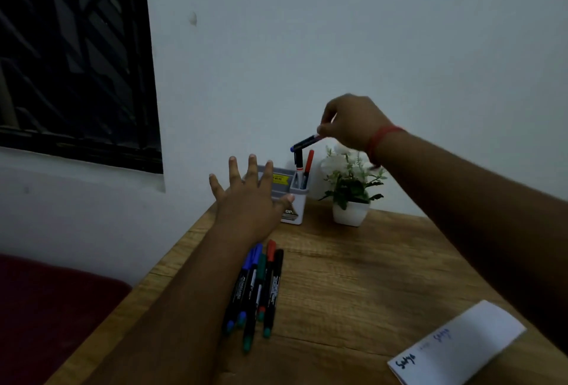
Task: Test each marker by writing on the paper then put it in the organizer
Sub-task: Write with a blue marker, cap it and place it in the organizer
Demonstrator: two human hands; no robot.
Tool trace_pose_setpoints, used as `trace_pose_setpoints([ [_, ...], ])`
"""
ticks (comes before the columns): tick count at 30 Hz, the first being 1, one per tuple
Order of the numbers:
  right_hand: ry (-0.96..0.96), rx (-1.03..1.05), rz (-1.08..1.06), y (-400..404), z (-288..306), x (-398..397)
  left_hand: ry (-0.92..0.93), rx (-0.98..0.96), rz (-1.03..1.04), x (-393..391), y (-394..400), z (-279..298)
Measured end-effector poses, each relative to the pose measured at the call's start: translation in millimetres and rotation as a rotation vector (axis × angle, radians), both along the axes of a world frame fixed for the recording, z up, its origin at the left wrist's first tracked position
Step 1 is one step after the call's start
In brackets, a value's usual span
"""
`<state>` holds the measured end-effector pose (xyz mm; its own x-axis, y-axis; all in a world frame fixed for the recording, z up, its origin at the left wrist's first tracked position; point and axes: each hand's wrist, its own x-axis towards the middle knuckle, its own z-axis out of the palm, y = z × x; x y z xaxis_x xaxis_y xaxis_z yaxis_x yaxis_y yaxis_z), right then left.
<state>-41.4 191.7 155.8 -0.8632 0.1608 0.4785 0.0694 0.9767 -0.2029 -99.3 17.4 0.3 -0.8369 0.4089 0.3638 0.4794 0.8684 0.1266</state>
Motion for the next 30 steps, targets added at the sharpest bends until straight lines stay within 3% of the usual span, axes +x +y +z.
trace_pose_setpoints([
  [3, -0.112, 0.176, -0.038, -6, 18, -26, 0.014, -0.013, 0.003, -1, 3, -3],
  [8, -0.297, 0.404, -0.050, -23, 0, -55, 0.023, -0.032, -0.006, -1, 7, -7],
  [17, -0.320, 0.256, -0.068, -20, -43, -87, 0.020, -0.046, 0.001, 0, 5, -8],
  [21, -0.157, 0.184, -0.042, -7, -44, -93, 0.013, -0.050, 0.000, 0, 6, -8],
  [27, 0.420, 0.077, 0.174, -17, -47, -39, -0.003, -0.060, 0.013, -1, 6, -9],
  [30, 0.467, 0.145, 0.343, -29, -75, 20, -0.005, -0.065, 0.009, -1, 6, -9],
])
